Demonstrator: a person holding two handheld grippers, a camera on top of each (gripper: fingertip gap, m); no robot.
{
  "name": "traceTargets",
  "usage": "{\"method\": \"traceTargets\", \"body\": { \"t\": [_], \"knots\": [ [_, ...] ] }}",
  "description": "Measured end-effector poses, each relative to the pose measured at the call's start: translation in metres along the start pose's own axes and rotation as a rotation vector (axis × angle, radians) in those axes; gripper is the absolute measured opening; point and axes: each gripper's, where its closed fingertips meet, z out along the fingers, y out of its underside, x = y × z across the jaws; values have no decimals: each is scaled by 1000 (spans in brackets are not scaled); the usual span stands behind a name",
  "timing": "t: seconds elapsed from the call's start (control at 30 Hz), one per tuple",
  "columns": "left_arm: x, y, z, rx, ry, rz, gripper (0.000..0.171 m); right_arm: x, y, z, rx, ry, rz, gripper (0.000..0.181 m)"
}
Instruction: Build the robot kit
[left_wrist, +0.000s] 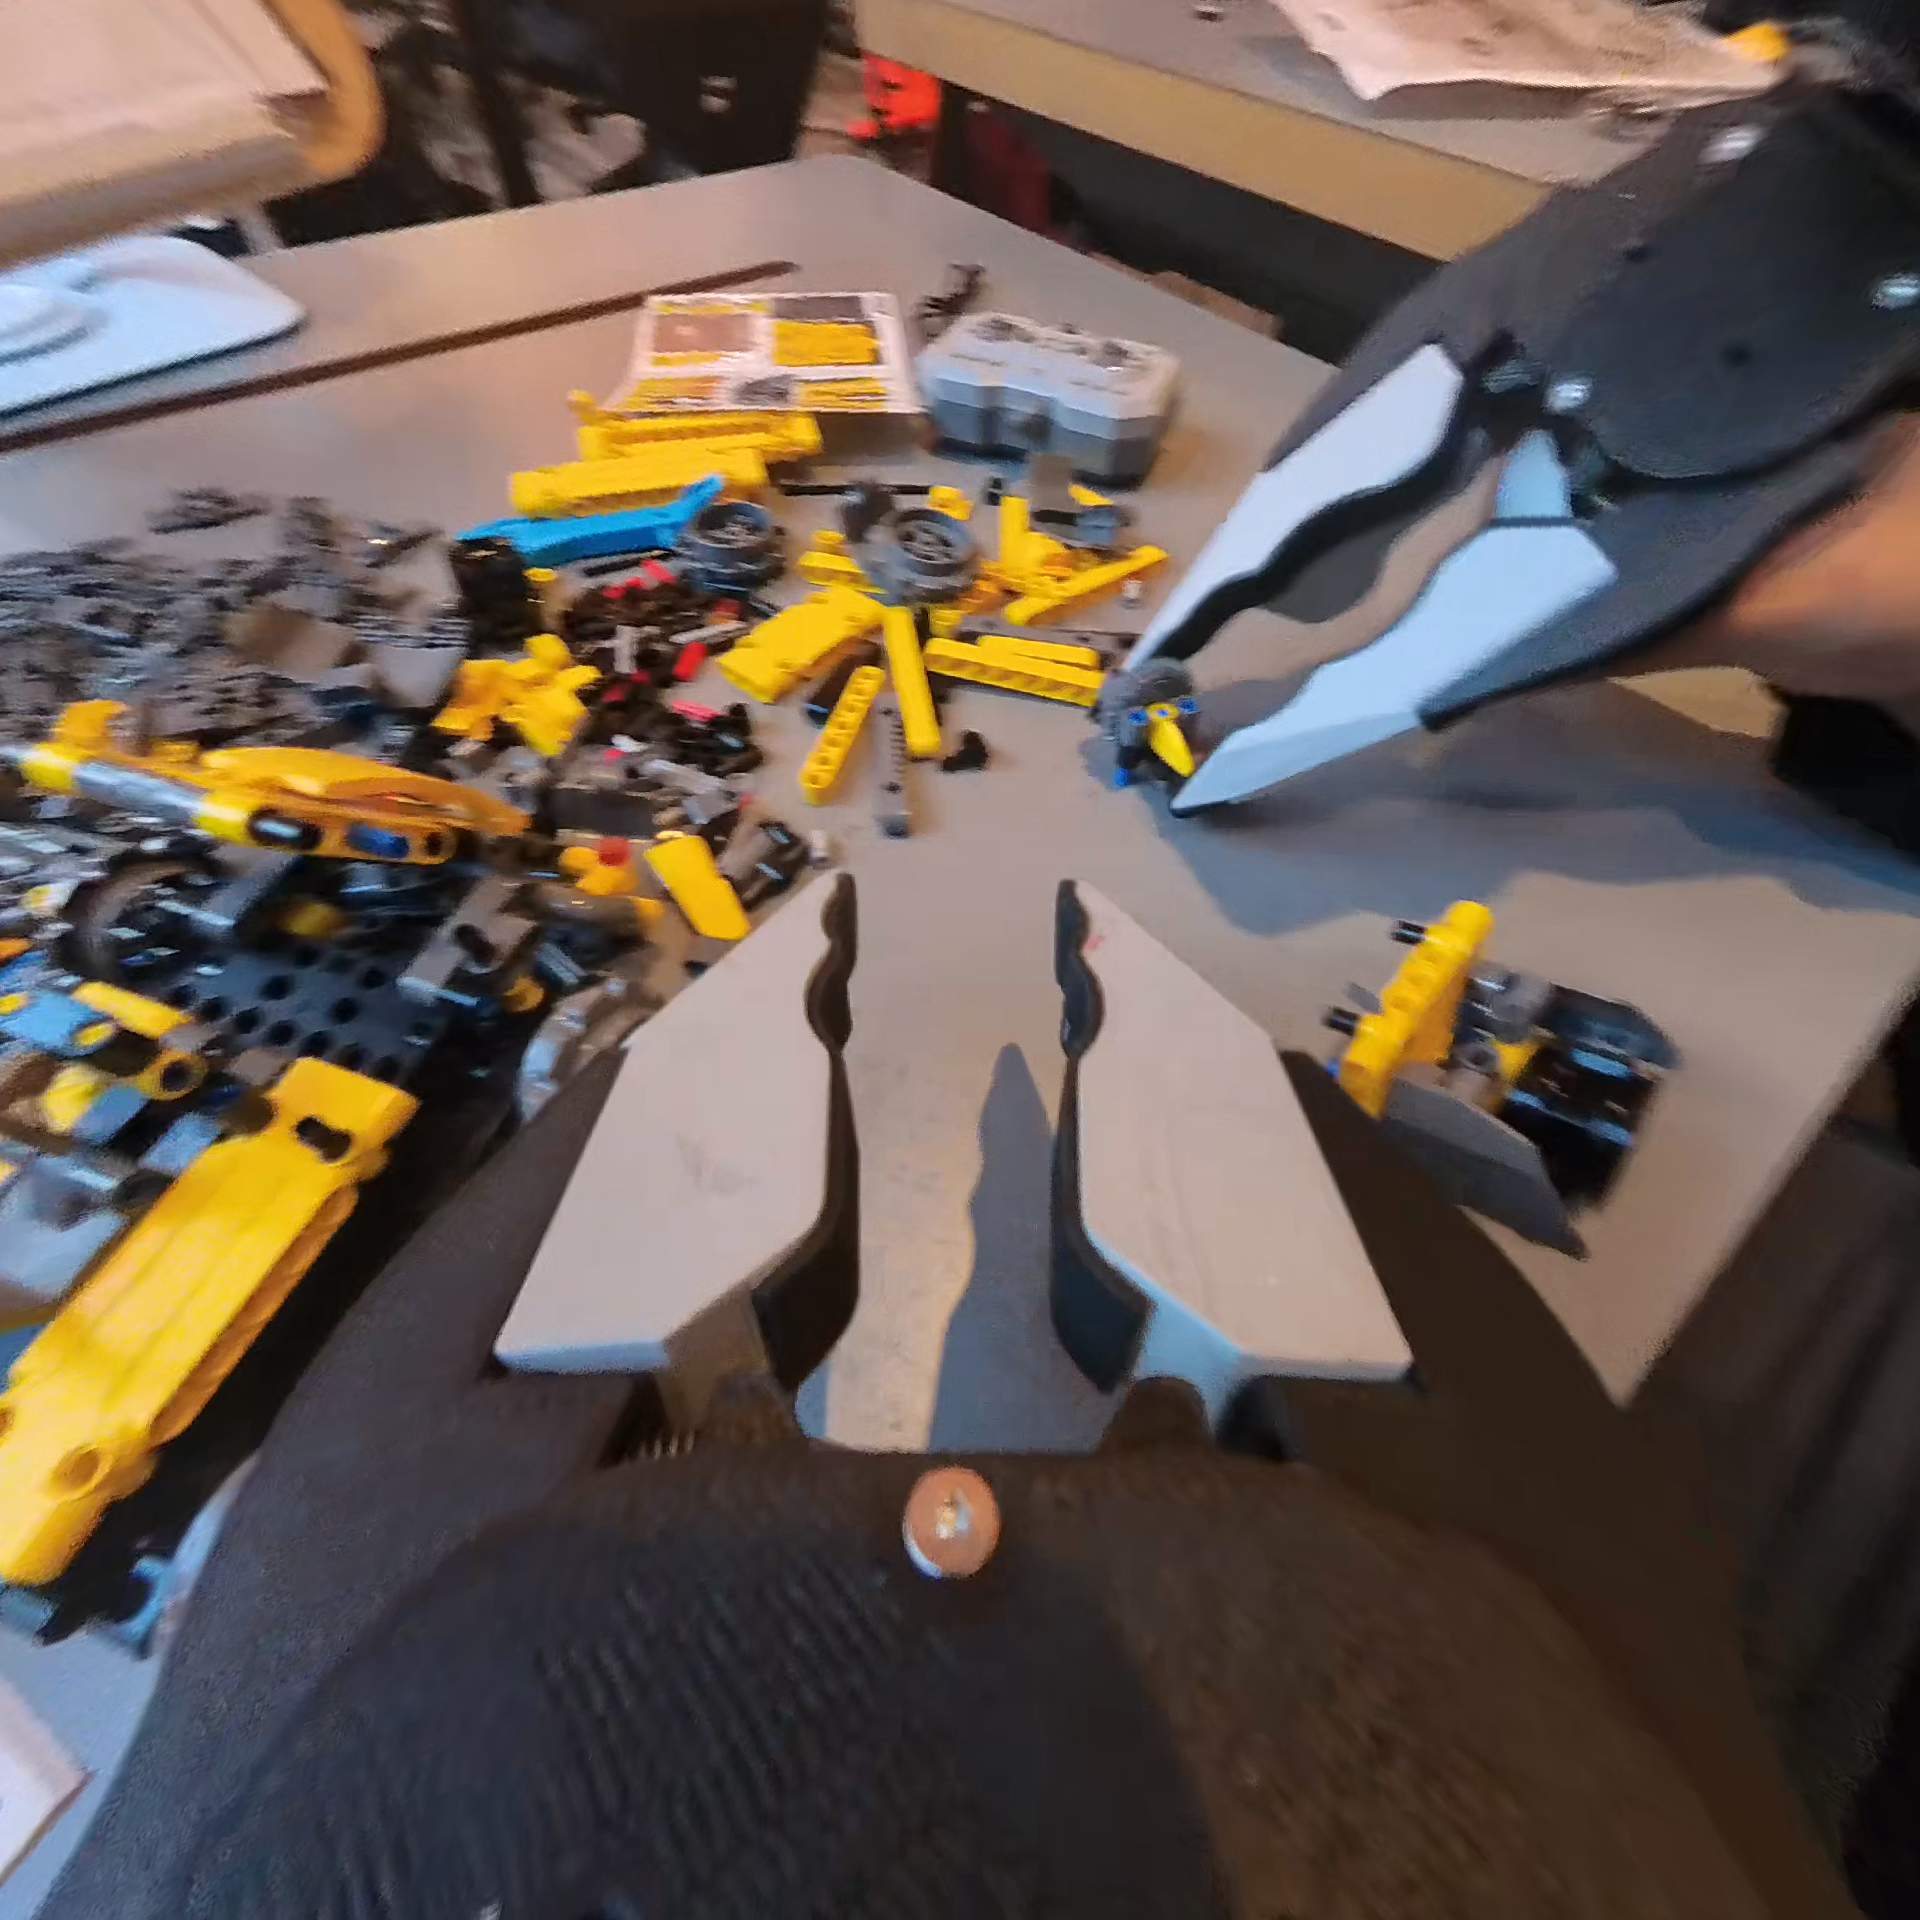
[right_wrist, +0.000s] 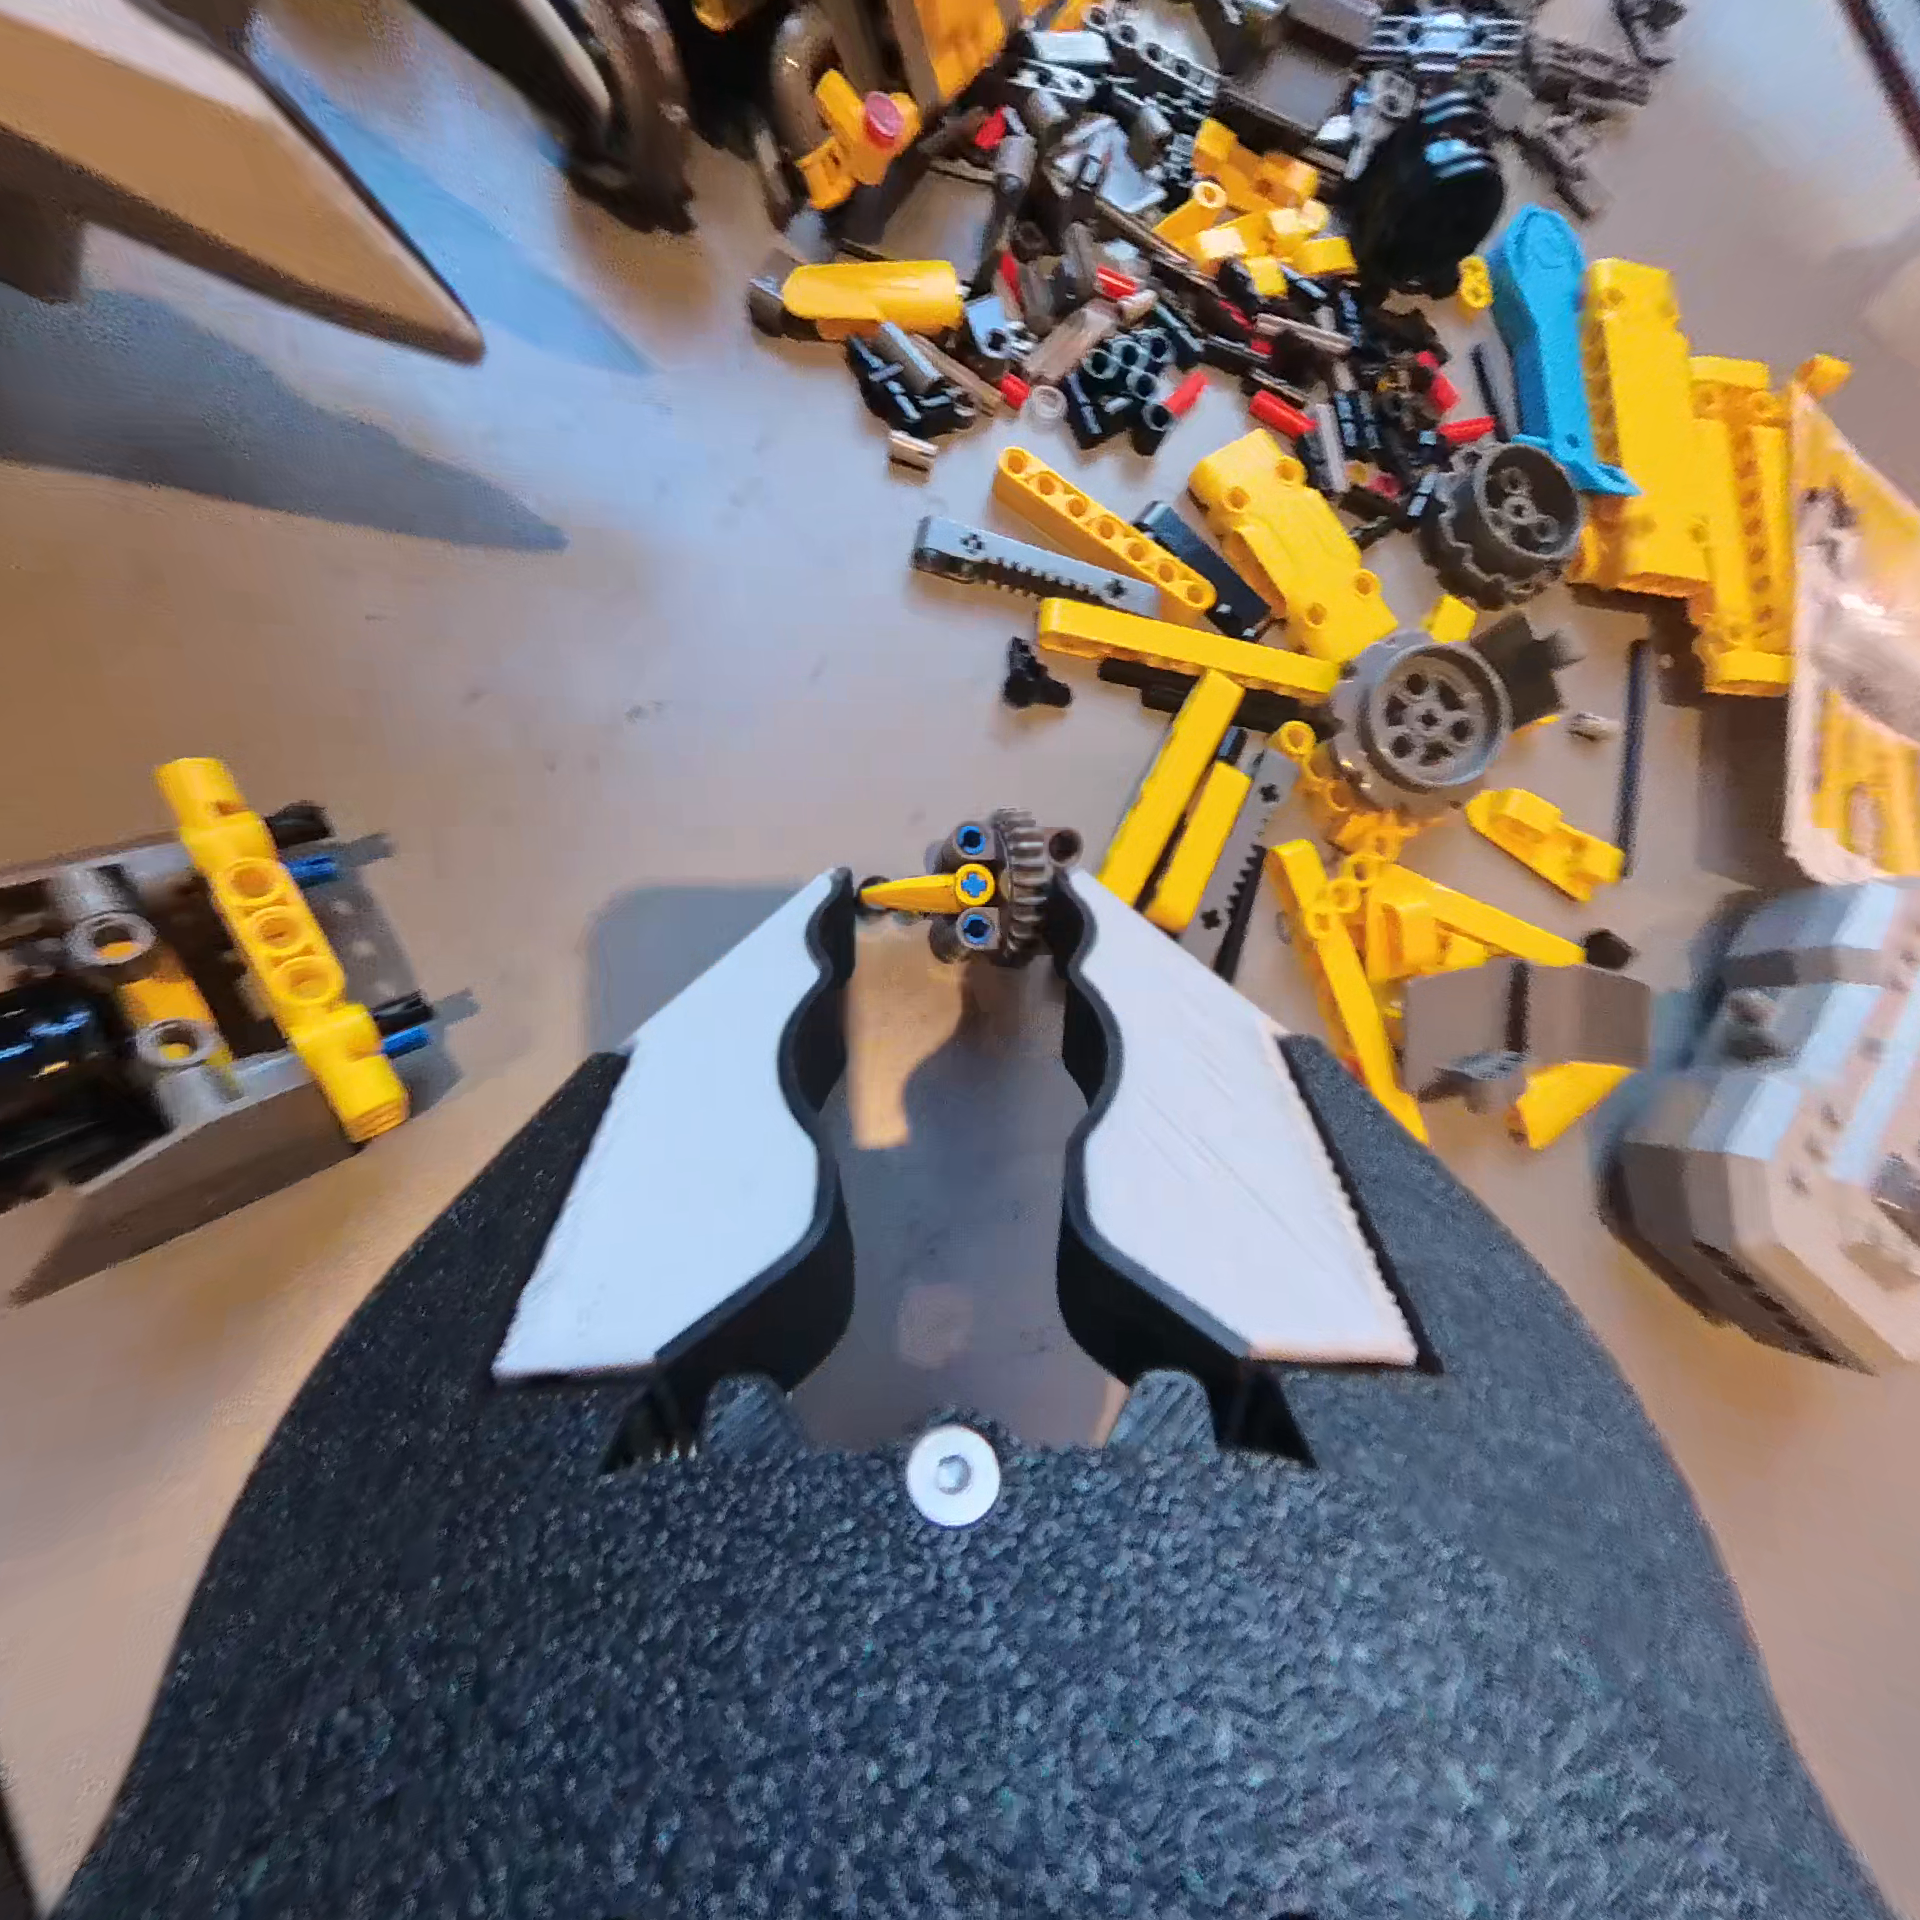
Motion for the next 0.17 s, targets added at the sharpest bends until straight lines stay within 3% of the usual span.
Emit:
{"method": "traceTargets", "body": {
  "t": [0.17],
  "knots": [
    [-10,6,5,-48,-89,27,39,15,-4,-4,-35,215,-101,39]
  ]
}}
